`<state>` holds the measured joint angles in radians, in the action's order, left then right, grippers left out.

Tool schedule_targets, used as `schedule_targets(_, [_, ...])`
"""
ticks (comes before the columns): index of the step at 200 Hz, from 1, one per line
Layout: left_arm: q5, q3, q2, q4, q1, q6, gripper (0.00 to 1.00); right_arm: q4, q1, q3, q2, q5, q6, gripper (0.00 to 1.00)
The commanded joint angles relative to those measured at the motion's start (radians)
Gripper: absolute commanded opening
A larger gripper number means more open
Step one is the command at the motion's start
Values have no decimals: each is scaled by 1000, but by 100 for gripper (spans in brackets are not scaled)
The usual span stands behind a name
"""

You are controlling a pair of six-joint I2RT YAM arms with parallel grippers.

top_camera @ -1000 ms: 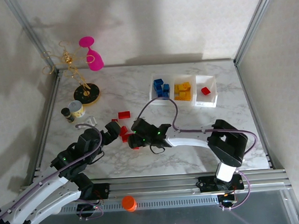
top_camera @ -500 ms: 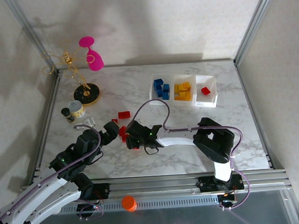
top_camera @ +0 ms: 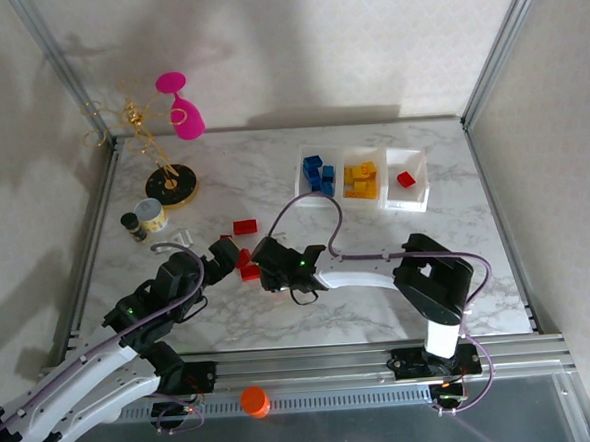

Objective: Sort the legos into containers by color
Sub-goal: Pick up the lego from the bottom-center of the table.

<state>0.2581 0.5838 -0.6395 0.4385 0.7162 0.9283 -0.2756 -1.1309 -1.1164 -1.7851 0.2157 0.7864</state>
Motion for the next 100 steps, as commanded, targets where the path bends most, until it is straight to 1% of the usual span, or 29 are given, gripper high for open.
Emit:
schedule_targets(1, [-37, 6, -20, -44, -9, -2, 100, -52, 7, 33, 81, 53, 33, 26])
schedule_targets(29, [-100, 3, -60, -128, -9, -14, 100, -79, 63, 84, 179, 89, 51, 25])
schedule_targets(55, [-143, 18, -124, -200, -5, -33, 100, -127, 160, 109, 261, 146, 25, 25])
schedule_targets(68, [-163, 31, -166, -239, 1, -41, 100, -144, 221, 112, 301, 175, 2, 26])
schedule_targets(100, [-194, 66, -280, -327, 28, -69, 100, -139, 428, 103, 378, 224, -72, 26])
